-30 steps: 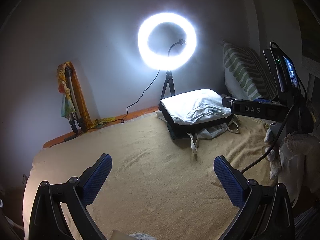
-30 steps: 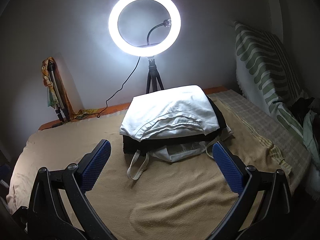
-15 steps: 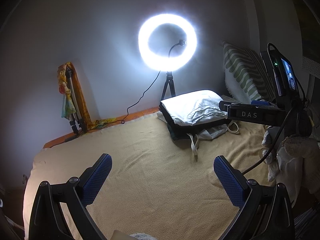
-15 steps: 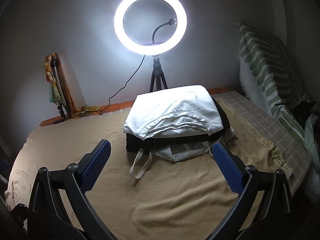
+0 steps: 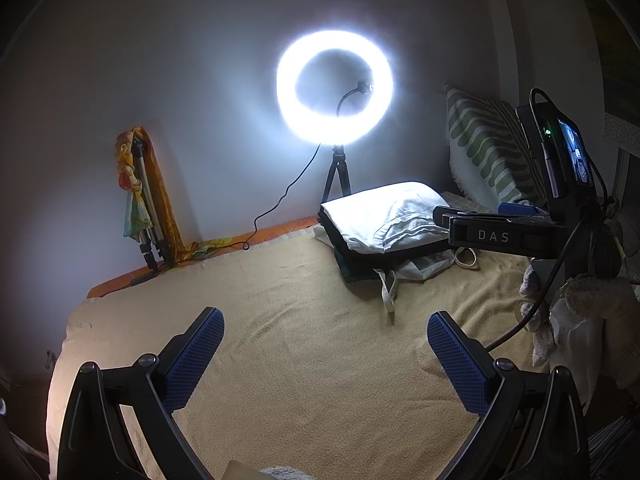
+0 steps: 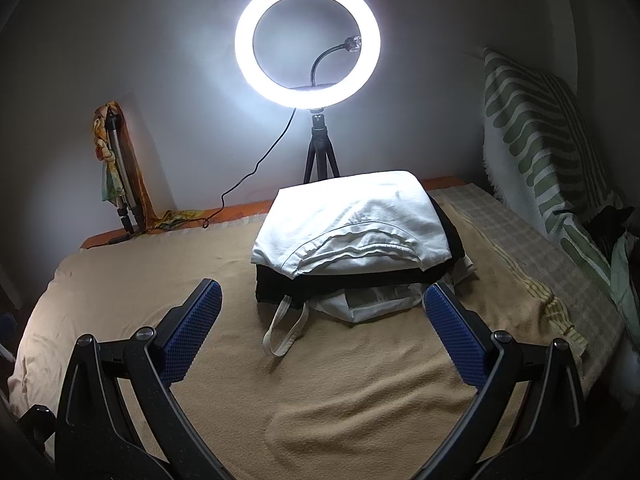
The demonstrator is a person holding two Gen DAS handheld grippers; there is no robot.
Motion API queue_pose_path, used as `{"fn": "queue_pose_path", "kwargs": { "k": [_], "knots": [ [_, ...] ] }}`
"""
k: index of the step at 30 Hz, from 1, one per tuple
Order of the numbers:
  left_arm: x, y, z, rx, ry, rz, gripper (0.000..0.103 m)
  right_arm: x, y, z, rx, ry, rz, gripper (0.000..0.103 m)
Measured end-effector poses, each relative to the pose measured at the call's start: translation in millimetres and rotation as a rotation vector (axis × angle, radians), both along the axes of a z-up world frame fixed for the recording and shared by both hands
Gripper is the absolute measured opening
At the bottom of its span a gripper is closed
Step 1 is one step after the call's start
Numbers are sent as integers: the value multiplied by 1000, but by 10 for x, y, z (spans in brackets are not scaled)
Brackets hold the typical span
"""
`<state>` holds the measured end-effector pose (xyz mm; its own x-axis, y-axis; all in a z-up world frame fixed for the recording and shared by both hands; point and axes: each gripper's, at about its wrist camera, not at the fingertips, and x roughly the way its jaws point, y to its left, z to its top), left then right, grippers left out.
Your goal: Fold small clothes
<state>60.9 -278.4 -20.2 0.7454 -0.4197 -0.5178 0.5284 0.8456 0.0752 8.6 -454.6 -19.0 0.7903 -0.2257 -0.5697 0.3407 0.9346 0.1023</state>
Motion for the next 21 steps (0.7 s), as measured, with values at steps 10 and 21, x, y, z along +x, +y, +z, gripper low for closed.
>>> {"fn": "queue_pose_path", "kwargs": {
  "k": [10, 21],
  "knots": [
    [-5, 10, 8, 0, -1, 0, 103, 12, -8, -4, 13, 0, -1, 103],
    [-17, 9, 16, 2, -2, 5, 103, 6, 3, -17, 10, 4, 6, 103]
  ]
}}
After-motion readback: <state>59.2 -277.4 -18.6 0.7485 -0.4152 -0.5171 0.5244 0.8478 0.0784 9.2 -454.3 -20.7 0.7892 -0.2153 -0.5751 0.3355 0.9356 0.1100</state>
